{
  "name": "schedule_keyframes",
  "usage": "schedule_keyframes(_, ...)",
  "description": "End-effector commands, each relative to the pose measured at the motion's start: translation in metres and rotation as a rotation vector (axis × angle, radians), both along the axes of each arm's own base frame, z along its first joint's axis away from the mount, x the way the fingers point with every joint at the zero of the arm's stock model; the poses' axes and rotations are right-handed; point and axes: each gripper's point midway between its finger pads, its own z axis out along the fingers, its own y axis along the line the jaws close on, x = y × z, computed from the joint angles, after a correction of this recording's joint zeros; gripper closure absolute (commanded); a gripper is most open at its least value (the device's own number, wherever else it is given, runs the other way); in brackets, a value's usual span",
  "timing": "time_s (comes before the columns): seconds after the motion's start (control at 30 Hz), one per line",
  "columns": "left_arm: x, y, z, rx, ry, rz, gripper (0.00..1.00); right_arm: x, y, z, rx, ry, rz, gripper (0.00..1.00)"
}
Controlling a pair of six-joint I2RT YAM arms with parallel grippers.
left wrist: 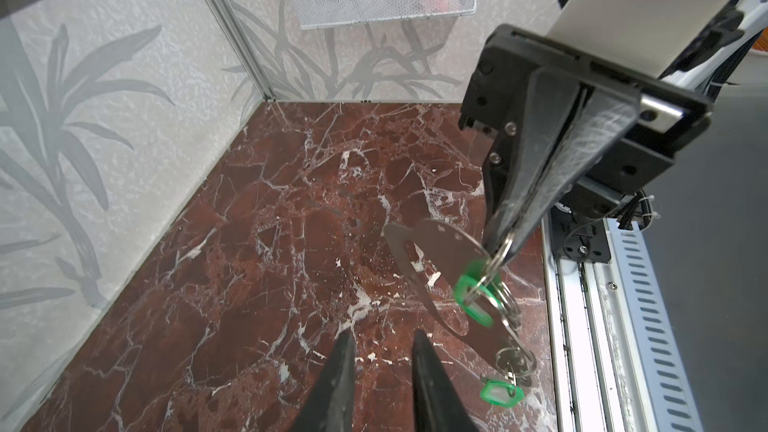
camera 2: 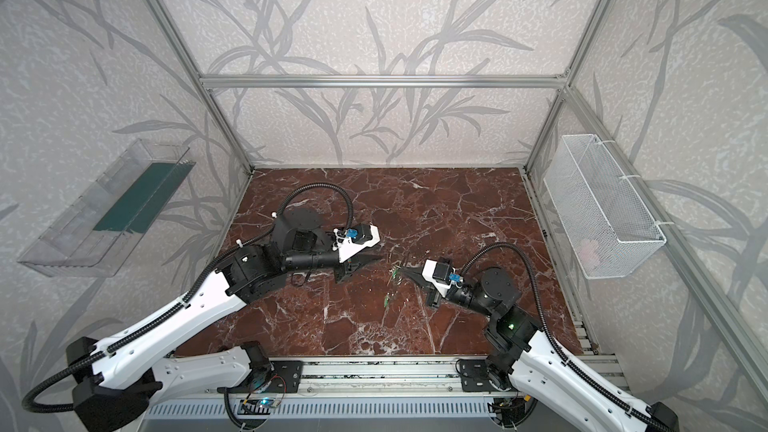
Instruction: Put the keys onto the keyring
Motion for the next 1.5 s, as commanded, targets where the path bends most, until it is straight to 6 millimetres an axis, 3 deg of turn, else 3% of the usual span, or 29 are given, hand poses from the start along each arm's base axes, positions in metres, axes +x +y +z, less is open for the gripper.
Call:
schedule_keyframes(0.0, -0.005, -0.007, 0.017, -0.061, -0.030, -0.050, 0.73, -0.005, -0.002, 0.020, 0.041, -0.056, 0.010, 1.00)
schedule_keyframes(0.37, -0.017, -0.021, 0.016, -0.088, 0.018, -0.162, 0.74, -0.006, 0.001, 0.023, 0.036, -0.055, 0.032, 1.00)
schedule_keyframes(1.1, -0.030, -0.025, 0.000, -0.071, 0.078, -0.231, 0.75, -0.006, 0.000, 0.028, 0.047, -0.079, 0.024, 1.00)
schedule_keyframes(1.27, -0.032, -0.025, -0.004, -0.056, 0.080, -0.242, 0.76, -0.007, 0.000, 0.029, 0.049, -0.082, 0.025, 1.00)
schedule_keyframes(1.47, -0.032, -0.027, -0.006, -0.051, 0.071, -0.250, 0.86, -0.010, 0.001, 0.029, 0.063, -0.076, 0.047, 1.00)
